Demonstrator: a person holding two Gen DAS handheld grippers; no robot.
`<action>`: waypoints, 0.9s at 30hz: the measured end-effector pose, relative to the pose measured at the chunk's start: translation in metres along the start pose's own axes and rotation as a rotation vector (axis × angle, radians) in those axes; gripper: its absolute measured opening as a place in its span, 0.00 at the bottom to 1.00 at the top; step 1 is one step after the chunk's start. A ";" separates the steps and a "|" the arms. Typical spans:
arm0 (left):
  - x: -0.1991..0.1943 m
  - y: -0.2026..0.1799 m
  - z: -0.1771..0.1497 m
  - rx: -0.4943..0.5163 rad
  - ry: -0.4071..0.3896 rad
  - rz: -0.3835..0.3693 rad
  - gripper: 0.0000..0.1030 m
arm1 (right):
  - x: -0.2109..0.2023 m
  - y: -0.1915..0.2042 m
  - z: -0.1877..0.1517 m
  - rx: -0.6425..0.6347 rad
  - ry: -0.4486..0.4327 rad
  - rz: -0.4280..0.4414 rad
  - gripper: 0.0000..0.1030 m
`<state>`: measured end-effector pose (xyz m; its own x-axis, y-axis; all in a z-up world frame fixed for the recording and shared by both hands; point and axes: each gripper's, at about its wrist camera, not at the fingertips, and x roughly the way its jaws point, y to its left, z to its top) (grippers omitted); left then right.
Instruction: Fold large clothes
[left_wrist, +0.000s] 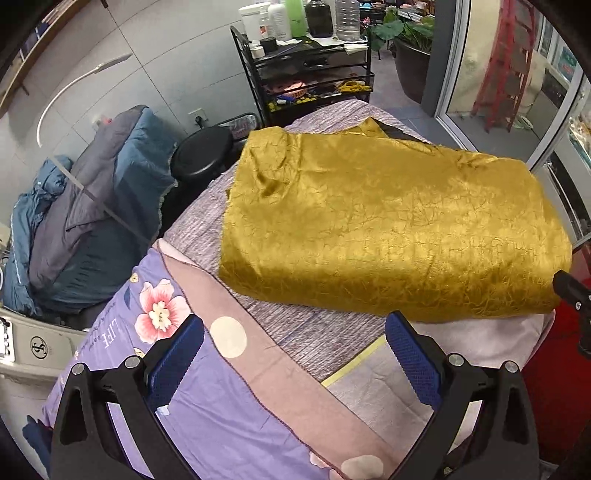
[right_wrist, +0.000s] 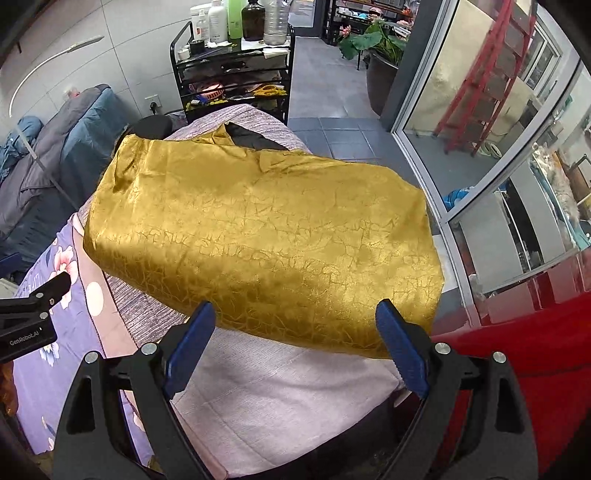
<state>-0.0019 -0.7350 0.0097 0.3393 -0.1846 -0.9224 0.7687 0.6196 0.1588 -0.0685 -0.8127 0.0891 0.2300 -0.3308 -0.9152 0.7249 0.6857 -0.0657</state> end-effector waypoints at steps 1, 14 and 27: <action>0.001 -0.002 0.001 0.000 0.004 -0.006 0.94 | 0.000 -0.001 0.000 0.000 0.001 -0.001 0.85; 0.005 -0.009 0.001 0.005 0.018 0.011 0.94 | 0.011 -0.009 -0.003 -0.001 0.028 0.010 0.85; 0.004 -0.011 -0.002 -0.013 0.020 0.007 0.94 | 0.011 -0.011 -0.006 -0.007 0.028 0.018 0.85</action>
<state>-0.0098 -0.7414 0.0033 0.3335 -0.1652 -0.9282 0.7591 0.6309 0.1605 -0.0781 -0.8201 0.0773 0.2249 -0.3005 -0.9269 0.7163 0.6959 -0.0518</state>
